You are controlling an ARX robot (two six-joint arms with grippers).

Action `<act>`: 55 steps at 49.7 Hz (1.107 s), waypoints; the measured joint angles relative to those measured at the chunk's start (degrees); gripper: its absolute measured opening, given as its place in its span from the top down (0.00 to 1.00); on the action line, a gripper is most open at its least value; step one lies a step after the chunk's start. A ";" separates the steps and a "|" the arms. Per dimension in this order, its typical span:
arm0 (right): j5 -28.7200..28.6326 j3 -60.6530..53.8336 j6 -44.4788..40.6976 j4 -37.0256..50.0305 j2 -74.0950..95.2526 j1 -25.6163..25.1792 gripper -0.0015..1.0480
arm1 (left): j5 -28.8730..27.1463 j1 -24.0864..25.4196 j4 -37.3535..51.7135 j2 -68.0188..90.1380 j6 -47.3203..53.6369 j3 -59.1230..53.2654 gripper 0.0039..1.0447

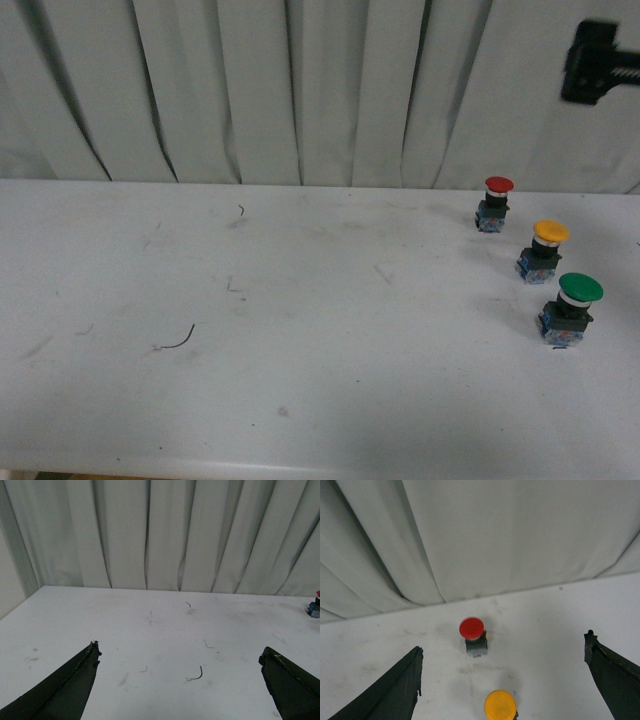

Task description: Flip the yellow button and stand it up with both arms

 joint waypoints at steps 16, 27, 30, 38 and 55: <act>-5.09 -32.37 -6.58 14.67 -34.64 -2.05 0.40 | 0.00 0.00 0.00 0.00 -0.02 0.00 0.06; -5.18 -53.35 -7.89 6.84 -64.19 -2.08 0.81 | 0.00 0.00 0.02 0.00 0.00 0.00 0.06; -5.18 -55.01 -7.98 7.58 -67.49 -2.05 0.95 | 0.00 0.00 0.00 0.00 0.00 0.00 0.06; -5.20 -58.82 -8.20 7.26 -70.27 -2.05 0.98 | -0.02 0.00 0.00 0.00 -0.02 0.00 0.06; -5.20 -63.56 -8.20 5.20 -77.59 -2.05 0.98 | 0.00 0.00 0.00 0.00 -0.02 0.00 0.06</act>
